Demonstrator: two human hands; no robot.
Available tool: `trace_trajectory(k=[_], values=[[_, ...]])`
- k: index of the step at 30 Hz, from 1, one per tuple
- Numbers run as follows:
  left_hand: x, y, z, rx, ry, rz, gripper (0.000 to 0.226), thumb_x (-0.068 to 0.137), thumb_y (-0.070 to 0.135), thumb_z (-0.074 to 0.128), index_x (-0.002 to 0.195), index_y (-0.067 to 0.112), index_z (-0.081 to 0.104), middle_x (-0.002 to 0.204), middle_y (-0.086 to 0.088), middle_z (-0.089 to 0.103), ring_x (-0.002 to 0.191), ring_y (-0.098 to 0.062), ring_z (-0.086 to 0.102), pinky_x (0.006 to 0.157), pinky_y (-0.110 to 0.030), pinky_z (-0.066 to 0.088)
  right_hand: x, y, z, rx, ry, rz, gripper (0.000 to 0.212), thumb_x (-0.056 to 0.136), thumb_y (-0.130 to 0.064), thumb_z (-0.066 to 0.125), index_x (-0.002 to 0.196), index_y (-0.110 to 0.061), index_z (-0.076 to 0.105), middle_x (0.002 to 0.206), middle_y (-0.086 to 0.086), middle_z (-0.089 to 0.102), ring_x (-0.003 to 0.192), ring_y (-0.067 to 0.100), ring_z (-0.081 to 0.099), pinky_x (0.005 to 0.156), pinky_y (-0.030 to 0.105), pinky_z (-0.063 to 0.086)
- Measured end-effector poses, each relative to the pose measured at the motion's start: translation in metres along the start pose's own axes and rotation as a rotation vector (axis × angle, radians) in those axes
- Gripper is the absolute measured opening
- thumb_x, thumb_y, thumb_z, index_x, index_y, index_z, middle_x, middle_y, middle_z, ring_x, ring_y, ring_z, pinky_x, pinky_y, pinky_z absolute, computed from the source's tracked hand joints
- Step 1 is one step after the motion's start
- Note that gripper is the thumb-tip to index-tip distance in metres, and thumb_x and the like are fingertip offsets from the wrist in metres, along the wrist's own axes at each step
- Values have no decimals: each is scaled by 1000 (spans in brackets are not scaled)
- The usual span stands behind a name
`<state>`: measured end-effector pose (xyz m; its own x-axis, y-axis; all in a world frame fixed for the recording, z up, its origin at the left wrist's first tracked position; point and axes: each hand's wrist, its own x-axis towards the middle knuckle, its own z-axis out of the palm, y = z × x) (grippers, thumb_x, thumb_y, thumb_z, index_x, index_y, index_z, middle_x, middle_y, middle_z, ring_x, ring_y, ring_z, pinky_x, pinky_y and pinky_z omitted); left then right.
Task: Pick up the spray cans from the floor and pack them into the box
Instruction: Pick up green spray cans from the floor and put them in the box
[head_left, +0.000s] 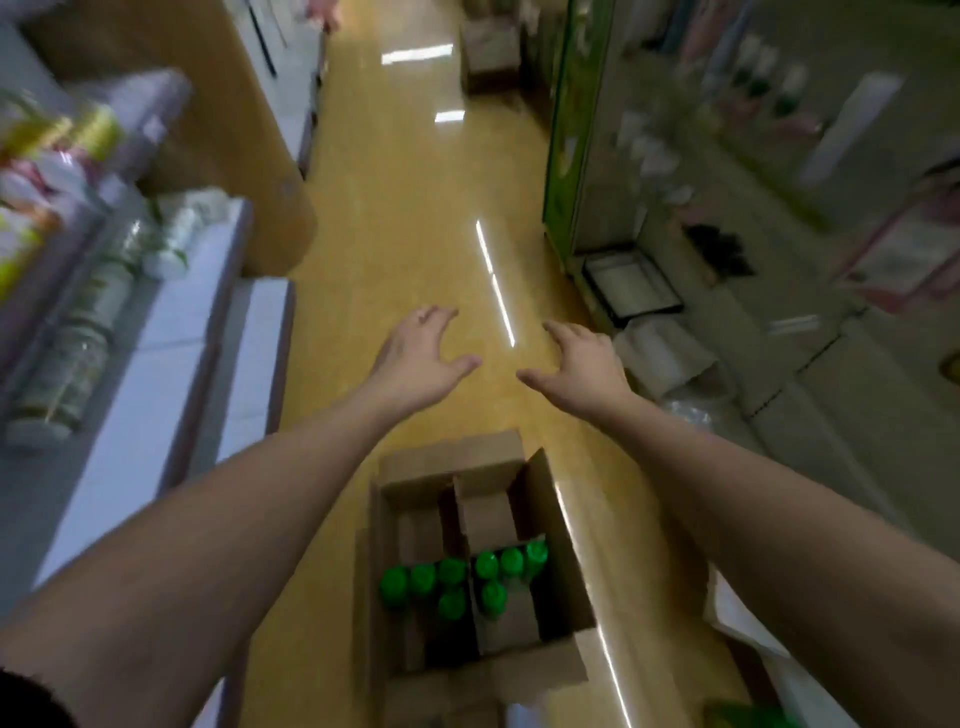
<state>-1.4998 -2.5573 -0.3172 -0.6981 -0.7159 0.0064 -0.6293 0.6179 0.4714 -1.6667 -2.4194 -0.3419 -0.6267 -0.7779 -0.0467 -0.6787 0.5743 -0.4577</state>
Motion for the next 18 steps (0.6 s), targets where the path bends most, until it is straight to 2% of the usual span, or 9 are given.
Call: trace_trajectory(k=[4,8,13,18], values=[[23,84,-92,42,137,233,74,86,54,69,148,23,45,153,-7,43,140,-30,39,114,-37,33,-8,-33,-127,-83,175,-85,82,85,-67,62,154,-31,35,155,3,43,141,32,36,113,51,37],[27,161,-135,83,195,477,77,85,61,64,149,24,43,154,-7,41,141,-31,37,115,-43,35,-47,-39,-218,-191,361,-52,85,83,-72,60,154,-34,33,157,6,39,144,35,32,113,52,33],[5,261,-135,47,156,782,80,80,71,54,149,34,38,156,-2,37,145,-28,31,116,-48,34,-142,-3,-293,-326,555,186,83,83,-74,58,152,-36,32,157,7,38,143,37,31,112,55,32],[-74,381,-102,-59,24,1088,79,83,67,59,151,33,37,159,-4,35,147,-29,29,119,-48,29,-302,49,-337,-445,678,536,81,83,-72,56,151,-35,33,156,9,38,142,37,31,112,52,31]])
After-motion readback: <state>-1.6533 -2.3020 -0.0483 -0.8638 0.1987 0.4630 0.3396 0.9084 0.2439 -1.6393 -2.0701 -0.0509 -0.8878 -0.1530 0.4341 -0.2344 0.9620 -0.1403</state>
